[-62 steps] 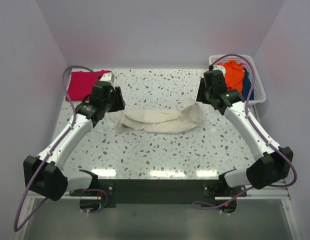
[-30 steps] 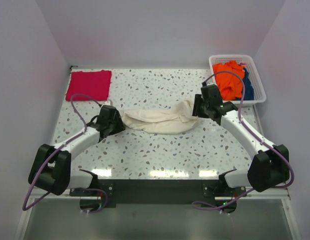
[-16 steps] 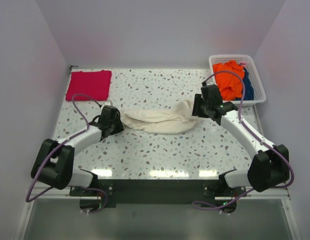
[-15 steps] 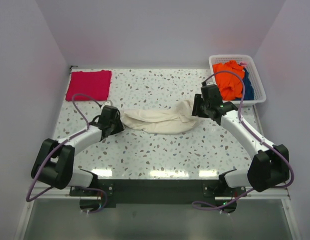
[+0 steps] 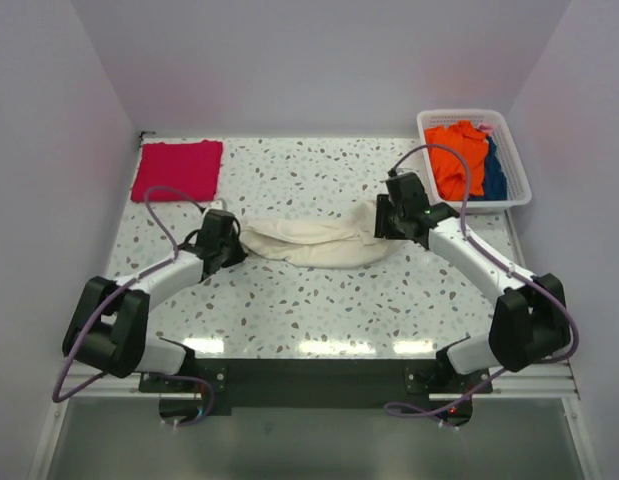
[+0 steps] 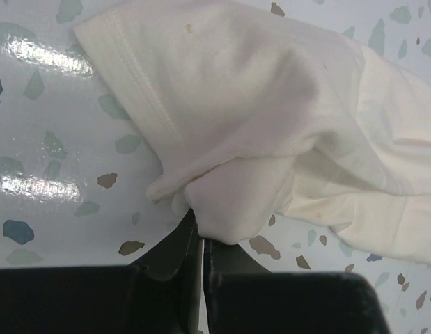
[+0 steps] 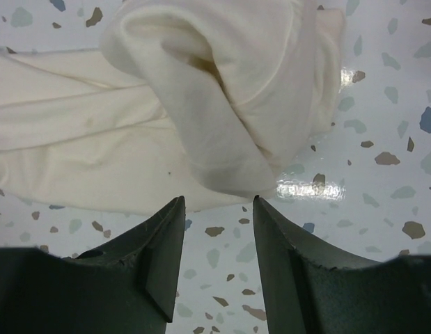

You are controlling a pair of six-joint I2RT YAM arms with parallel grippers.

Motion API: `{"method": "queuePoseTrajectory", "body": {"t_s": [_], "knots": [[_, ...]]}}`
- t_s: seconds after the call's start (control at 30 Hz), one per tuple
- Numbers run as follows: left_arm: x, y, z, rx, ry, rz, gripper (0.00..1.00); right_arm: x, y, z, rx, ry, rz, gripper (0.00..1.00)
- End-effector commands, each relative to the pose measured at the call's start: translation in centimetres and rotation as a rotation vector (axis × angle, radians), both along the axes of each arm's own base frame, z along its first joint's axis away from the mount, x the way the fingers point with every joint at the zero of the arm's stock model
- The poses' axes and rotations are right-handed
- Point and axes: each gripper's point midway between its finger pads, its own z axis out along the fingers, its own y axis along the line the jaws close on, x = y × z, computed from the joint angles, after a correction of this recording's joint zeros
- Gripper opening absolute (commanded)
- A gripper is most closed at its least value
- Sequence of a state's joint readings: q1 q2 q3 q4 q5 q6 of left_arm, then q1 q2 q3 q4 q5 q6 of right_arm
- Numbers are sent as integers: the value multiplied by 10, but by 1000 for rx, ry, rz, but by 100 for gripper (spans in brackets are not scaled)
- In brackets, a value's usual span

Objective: Fold and stack the t-shirts
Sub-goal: Flatten the tshirt out

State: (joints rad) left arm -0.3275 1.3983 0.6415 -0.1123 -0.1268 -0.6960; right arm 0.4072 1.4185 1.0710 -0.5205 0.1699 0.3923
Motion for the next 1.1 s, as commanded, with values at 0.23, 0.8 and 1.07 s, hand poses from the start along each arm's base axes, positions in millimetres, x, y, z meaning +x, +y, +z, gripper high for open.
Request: {"method": "queuePoseTrajectory", "body": {"t_s": [0.23, 0.8, 1.07], "knots": [[17, -5, 67, -35, -143, -31, 0, 28, -9, -11, -109, -25, -25, 47], [28, 2, 152, 62, -265, -125, 0, 33, -15, 82, -48, -186, -86, 0], [29, 4, 164, 74, -267, -156, 0, 20, -8, 49, -65, -91, 6, 29]]}}
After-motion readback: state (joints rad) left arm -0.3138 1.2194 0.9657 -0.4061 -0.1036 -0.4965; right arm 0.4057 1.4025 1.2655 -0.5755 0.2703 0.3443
